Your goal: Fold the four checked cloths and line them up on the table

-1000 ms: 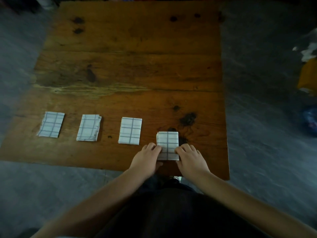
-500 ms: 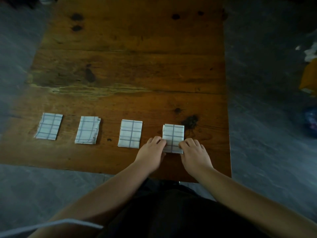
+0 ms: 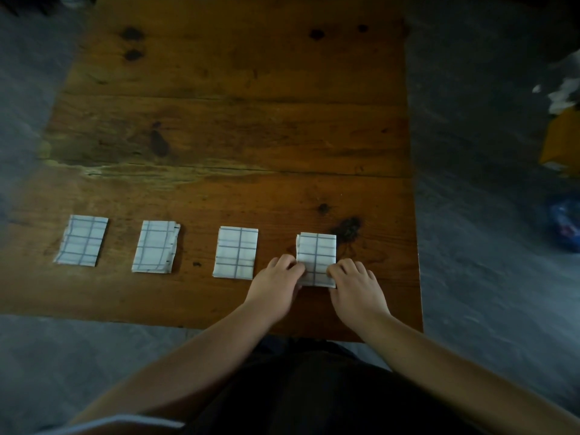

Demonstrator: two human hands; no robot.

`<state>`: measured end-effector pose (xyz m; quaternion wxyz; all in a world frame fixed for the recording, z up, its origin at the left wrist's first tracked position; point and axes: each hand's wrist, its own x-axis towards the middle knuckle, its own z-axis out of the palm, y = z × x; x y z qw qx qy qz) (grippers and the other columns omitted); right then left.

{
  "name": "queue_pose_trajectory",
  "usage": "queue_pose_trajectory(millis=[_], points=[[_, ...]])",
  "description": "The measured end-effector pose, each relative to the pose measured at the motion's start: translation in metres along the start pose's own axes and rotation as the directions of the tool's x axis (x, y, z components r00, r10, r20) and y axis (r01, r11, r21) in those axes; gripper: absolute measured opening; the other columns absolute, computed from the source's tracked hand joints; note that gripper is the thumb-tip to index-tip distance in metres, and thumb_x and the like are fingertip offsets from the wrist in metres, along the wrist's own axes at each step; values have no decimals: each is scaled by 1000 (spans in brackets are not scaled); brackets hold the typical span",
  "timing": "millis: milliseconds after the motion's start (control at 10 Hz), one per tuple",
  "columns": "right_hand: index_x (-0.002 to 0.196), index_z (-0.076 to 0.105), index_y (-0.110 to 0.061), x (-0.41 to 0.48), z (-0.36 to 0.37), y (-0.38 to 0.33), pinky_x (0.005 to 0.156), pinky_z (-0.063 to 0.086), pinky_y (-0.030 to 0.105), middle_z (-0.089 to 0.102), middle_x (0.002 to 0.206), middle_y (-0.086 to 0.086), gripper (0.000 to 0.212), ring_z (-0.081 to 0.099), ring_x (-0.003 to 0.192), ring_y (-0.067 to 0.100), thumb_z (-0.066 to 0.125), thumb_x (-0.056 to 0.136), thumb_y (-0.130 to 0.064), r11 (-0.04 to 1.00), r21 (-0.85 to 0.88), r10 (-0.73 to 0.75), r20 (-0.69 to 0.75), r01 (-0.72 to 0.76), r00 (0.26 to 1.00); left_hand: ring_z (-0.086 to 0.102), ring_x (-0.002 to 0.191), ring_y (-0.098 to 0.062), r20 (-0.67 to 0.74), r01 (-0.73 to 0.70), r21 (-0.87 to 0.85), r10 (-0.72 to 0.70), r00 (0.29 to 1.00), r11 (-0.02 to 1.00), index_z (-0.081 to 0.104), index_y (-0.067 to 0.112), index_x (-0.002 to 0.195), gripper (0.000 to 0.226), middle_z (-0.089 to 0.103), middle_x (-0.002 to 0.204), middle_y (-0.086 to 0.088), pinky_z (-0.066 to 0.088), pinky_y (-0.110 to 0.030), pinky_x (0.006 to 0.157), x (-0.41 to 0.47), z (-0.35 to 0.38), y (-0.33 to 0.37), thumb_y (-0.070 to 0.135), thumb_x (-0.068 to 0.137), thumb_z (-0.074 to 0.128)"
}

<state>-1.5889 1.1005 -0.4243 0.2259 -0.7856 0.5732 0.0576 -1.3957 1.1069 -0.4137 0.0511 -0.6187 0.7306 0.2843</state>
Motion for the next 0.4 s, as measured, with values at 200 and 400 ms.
queue_pose_trajectory(millis=[200,400], points=[[128,51,-30,-2,-1,0,101,43,35,49,128,-6,31,46,117,15,53,97,-24,1000,-1,-4,21,4,1000,42,128,-20,13,20,-34,-20,1000,999,47,26,141,40,39,146,0,47,-37,98,-6,1,-3,24,101,52],[138,43,-29,-11,-8,-5,106,41,37,46,137,-4,41,44,125,17,53,98,-27,1000,-26,6,65,-5,998,42,136,-21,87,50,-113,-40,995,992,43,27,146,46,44,150,1,45,-41,106,-23,-8,-11,30,101,54]])
